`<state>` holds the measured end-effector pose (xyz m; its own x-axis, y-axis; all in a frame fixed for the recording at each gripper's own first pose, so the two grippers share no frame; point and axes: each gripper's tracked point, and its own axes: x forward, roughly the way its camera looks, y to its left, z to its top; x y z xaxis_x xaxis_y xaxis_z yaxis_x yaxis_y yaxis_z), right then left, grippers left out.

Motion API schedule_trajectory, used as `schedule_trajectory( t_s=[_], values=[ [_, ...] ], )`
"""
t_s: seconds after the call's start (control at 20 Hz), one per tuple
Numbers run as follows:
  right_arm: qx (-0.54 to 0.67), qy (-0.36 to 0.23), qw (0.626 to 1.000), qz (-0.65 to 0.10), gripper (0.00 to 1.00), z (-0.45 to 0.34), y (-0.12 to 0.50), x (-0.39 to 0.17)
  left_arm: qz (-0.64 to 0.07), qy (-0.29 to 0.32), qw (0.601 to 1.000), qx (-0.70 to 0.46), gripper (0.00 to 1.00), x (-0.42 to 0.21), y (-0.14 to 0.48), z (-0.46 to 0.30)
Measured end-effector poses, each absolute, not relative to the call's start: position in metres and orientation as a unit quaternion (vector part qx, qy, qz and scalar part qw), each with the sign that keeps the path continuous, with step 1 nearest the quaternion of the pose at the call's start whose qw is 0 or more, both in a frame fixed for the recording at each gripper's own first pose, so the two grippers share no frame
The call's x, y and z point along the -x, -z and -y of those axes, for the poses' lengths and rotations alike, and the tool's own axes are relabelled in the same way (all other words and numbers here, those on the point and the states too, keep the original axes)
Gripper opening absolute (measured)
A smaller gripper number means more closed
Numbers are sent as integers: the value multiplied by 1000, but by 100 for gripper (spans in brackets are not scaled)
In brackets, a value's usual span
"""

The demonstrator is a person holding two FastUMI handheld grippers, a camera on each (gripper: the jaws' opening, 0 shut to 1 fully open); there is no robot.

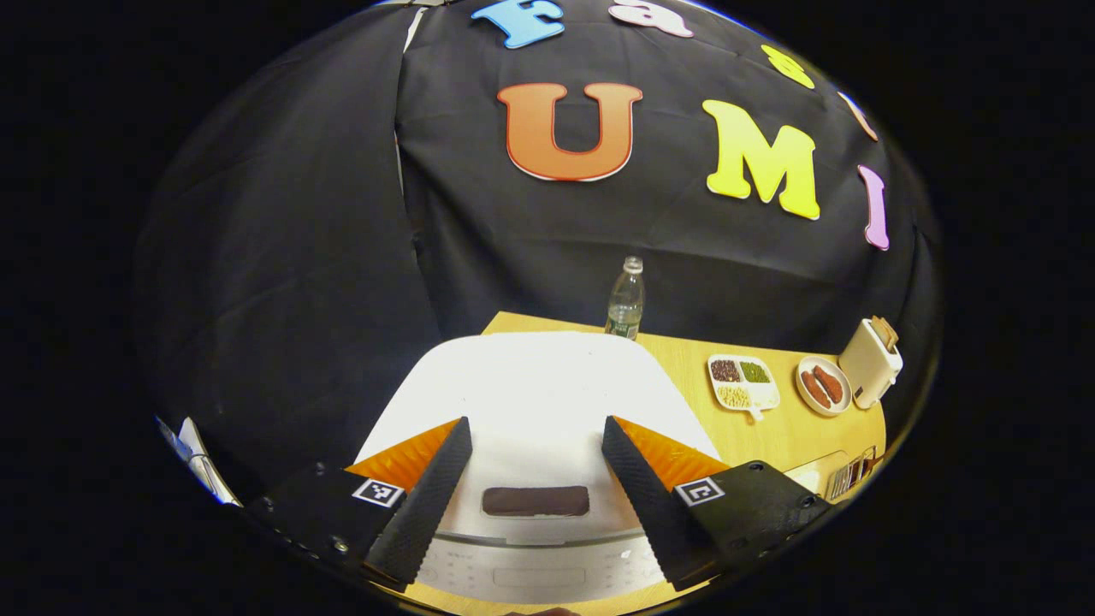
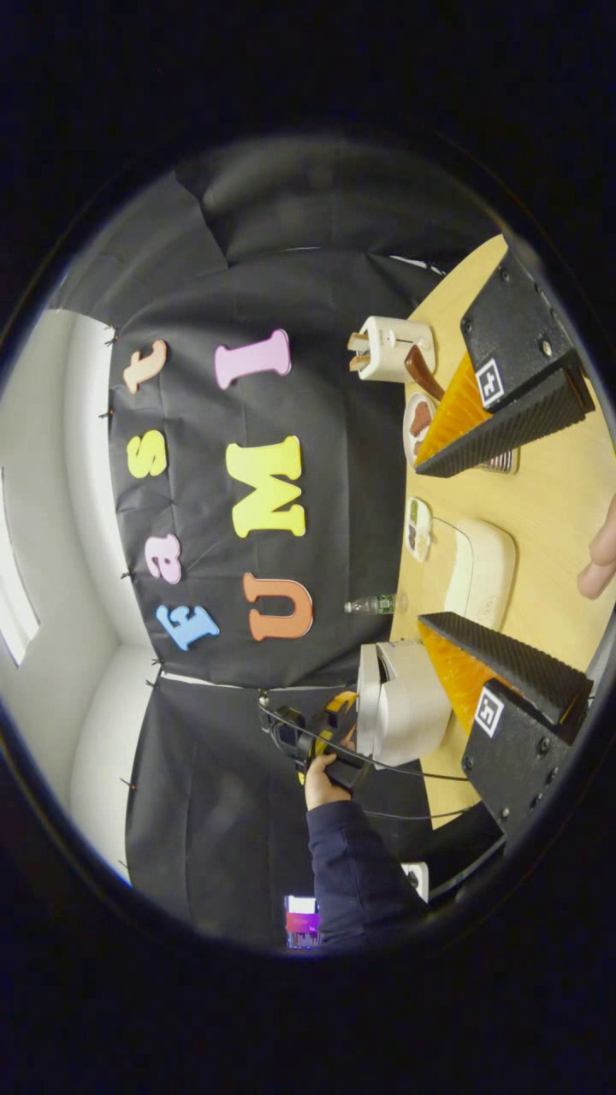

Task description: Close the left gripper, press the button to open the rice cooker; take a wooden spoon from the chopstick holder with the right hand, scoop a spoonful of rice and pour it into the rice cooker, then put the wooden spoon back into the chopstick holder.

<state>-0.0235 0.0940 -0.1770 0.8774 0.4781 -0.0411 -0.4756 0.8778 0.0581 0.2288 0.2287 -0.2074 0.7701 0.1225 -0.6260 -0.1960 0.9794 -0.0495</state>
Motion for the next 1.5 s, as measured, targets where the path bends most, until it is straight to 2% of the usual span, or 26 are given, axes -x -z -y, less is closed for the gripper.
schedule_trajectory(
  t_s=[0.45,0.9,1.15,1.35,1.5],
  values=[
    [-34,-246,968,-46,100,-90,189,30,-326,-78,940,59,100,-206,223,-225],
    [-39,-231,970,-62,100,-83,195,41,-277,-83,955,68,100,-204,224,-226],
    [-46,-216,974,-57,100,-67,187,53,-221,-99,969,49,100,-204,219,-228],
    [-54,-198,977,-54,100,-57,181,54,-204,-88,970,96,97,-174,200,-210],
    [-67,-186,979,-43,99,-51,166,52,-182,-97,976,75,95,-153,178,-214]
  ],
)
